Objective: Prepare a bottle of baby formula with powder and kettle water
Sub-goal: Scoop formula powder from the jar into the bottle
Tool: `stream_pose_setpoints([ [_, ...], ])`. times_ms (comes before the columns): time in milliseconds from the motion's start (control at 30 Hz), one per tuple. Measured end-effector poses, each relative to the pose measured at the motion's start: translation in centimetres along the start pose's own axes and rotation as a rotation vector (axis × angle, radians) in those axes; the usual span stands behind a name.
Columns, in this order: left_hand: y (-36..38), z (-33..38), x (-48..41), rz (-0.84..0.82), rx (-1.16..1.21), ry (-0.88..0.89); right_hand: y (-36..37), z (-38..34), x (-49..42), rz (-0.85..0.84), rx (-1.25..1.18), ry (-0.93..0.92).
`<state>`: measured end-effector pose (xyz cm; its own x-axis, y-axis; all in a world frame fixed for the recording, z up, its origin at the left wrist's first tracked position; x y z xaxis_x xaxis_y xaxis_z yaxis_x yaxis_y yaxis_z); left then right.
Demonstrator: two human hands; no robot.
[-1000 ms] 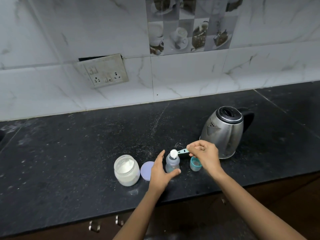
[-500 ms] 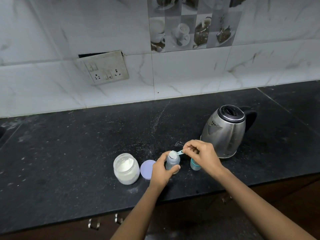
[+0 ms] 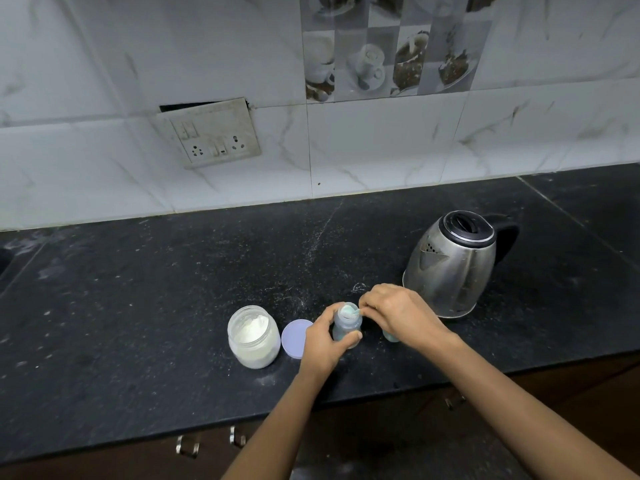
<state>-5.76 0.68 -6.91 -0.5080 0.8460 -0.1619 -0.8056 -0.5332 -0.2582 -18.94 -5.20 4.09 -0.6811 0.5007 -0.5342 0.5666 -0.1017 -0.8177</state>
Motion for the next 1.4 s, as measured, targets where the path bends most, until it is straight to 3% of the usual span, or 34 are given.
stream_pose_setpoints([
  [167,-0.1,0.0,0.0,0.007,0.016,-0.003,0.6,0.0,-0.7,-0.190,0.085,0.026],
  [467,0.0,-0.1,0.0,0.000,0.001,0.004,0.8,0.1,-2.8,-0.384,0.238,0.033],
  [667,-0.1,-0.2,0.0,0.000,-0.025,-0.008,1.1,-1.2,-3.4,-0.435,0.360,-0.164],
  [767,0.0,0.0,0.0,-0.016,-0.038,-0.010,1.4,-1.0,-3.8,-0.477,0.318,-0.084],
  [933,0.0,-0.2,0.0,-0.017,-0.044,-0.024,3.4,-1.0,-3.1,-0.428,0.187,0.194],
  [1267,0.1,-0.3,0.0,-0.005,-0.019,-0.013,2.5,0.7,-1.3,-0.187,-0.132,0.321],
  [1400,0.1,-0.3,0.0,-0.006,-0.021,-0.004,2.3,0.7,-1.4,-0.199,-0.150,0.358],
])
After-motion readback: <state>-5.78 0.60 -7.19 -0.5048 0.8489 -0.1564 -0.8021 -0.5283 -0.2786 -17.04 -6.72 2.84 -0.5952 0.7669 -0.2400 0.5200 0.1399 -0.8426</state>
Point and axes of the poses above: each hand's wrist, its own x-axis away from the middle knuckle, its own y-axis out of the palm, z = x × y, the point moved 4 cm from there along -x, towards the middle knuckle, and after that the axes turned 14 degrees about z, right-handed, at the moved point
